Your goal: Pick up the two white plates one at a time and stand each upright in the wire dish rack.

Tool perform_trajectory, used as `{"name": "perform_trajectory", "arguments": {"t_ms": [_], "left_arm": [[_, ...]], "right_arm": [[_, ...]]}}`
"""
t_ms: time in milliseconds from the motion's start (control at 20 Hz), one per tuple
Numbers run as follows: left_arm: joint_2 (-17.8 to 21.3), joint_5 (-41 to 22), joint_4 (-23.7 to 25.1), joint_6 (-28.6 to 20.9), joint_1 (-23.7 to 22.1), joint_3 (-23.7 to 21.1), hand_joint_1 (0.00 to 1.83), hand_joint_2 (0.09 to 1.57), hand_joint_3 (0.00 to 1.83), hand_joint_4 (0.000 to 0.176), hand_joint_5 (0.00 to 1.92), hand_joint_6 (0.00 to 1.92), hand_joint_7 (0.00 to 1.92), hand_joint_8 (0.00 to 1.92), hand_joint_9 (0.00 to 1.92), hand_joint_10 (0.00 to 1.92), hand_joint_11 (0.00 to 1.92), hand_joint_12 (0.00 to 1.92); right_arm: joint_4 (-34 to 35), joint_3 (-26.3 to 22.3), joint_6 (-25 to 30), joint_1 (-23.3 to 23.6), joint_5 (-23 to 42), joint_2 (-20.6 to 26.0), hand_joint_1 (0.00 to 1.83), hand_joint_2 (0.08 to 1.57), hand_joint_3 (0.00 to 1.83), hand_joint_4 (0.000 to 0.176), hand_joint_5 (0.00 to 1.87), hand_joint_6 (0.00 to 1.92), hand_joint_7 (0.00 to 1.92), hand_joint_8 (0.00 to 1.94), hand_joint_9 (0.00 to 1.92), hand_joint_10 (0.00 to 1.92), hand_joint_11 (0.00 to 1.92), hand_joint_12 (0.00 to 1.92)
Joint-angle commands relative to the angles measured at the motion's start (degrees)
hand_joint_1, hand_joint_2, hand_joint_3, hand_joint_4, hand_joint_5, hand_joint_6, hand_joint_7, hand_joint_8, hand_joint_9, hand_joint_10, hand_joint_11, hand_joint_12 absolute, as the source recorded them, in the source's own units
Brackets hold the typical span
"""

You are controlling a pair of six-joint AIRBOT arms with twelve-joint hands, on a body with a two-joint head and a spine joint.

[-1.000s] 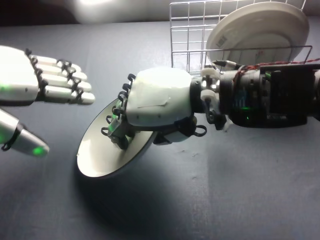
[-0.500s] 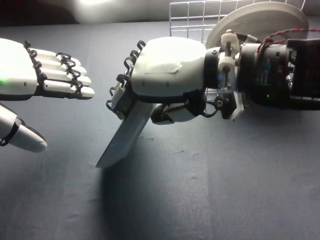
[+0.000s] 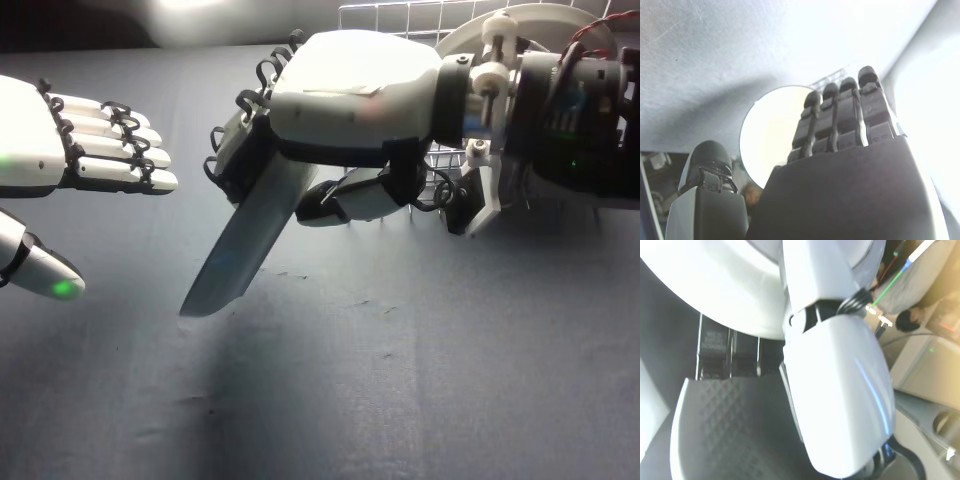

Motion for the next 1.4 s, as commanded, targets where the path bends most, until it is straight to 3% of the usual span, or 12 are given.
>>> {"name": "perform_trajectory", "arguments": {"t_ms": [0,400,950,1350], "left_arm": [[0.53,-0.70,-3.48,0.05,-0.31,0.41,0.00,1.10,0.00,0.000,0.04,0.01,0.02,0.01,0.00,0.00,0.00,0.00],[0.56,-0.71,-3.30,0.05,0.11,0.38,0.00,1.13,0.01,0.000,0.05,0.01,0.03,0.01,0.00,0.00,0.00,0.00],[0.53,-0.79,-3.30,0.05,0.26,0.25,0.00,1.12,0.00,0.000,0.06,0.01,0.05,0.01,0.01,0.00,0.01,0.01],[0.54,-0.78,-3.22,0.05,0.66,0.22,0.00,1.12,0.00,0.000,0.04,0.00,0.02,0.00,0.00,0.00,0.00,0.00]], "right_arm": [[4.10,-0.64,0.47,1.41,8.13,0.70,1.48,1.14,0.00,0.000,0.90,1.12,0.77,1.09,0.88,1.08,0.83,1.50],[21.98,-6.48,1.64,3.67,3.59,6.19,1.49,1.13,0.00,0.000,0.91,1.12,0.80,1.07,0.89,1.05,0.84,1.49],[43.03,-5.23,2.43,8.57,-4.29,6.87,1.48,1.13,0.00,0.000,0.91,1.12,0.80,1.07,0.89,1.05,0.82,1.51],[47.49,-3.35,2.65,9.85,-5.46,8.32,1.48,1.14,0.00,0.000,0.91,1.12,0.76,1.09,0.88,1.08,0.82,1.51]]}}
